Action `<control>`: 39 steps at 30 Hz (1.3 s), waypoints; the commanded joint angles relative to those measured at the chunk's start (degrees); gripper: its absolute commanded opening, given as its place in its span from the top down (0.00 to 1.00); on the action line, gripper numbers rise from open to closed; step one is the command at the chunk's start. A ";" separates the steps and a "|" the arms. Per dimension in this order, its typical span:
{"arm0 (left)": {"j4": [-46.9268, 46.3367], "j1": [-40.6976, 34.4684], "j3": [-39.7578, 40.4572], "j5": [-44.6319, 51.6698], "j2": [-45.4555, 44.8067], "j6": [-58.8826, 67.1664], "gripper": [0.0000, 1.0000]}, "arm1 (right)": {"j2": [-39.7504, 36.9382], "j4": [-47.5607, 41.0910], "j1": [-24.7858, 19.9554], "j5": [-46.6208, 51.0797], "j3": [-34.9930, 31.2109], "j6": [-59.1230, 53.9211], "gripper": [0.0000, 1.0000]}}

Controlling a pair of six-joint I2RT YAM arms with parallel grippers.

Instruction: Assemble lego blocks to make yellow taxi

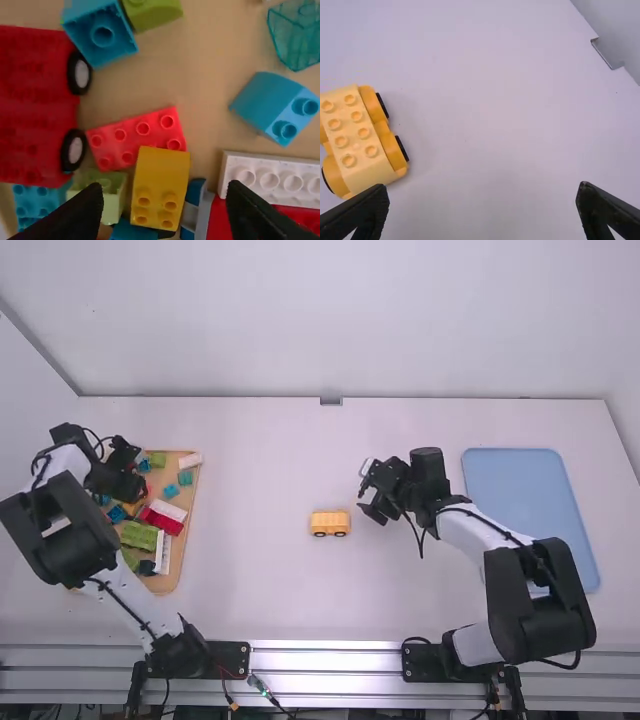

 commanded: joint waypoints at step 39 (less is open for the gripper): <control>7.10 0.55 -6.27 -2.36 -0.55 -1.84 0.67 | -0.98 0.17 -1.79 -0.46 1.44 0.59 0.01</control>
